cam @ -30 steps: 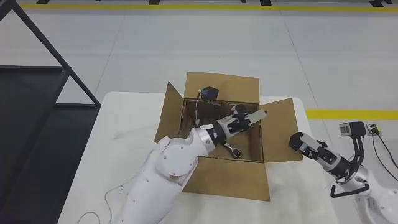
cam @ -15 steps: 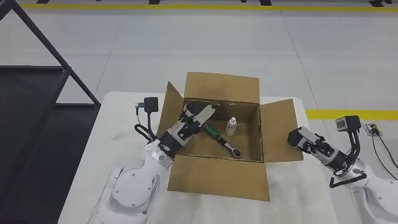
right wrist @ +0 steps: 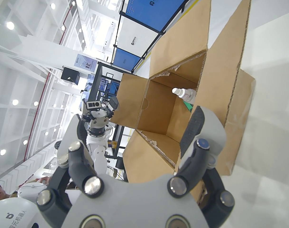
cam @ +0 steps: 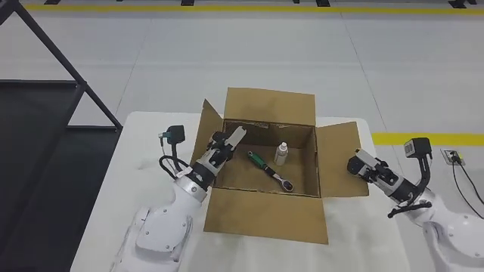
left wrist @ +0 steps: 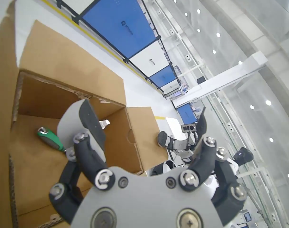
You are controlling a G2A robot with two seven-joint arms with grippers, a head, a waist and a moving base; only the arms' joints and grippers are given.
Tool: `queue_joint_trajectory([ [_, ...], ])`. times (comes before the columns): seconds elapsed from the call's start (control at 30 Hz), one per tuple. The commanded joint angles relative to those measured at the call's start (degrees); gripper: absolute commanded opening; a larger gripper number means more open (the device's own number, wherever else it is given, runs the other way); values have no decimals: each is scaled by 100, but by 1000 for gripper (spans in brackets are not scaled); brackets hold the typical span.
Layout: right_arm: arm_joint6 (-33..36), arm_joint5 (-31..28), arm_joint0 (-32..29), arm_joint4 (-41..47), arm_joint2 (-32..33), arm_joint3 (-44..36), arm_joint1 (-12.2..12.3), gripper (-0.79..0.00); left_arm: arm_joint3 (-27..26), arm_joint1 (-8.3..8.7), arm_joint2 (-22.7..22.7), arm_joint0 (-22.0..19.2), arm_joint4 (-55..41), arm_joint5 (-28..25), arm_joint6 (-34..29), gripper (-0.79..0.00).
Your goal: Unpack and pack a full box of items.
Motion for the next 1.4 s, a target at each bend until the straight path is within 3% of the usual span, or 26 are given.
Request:
queue_joint_trajectory([
  [0.0,-7,28,39,1,-19,34,3,0,36,8,-61,26,-30,92,21,0],
  [0.37,-602,255,265,-333,-145,350,-5,0,116,54,-344,207,-171,323,178,0],
  [0.9,-332,131,438,-267,-345,1016,2,0,303,117,-599,349,-340,473,203,0],
  [1.37,143,516,714,-558,-619,1278,39,0,338,156,-655,383,-550,358,226,0],
])
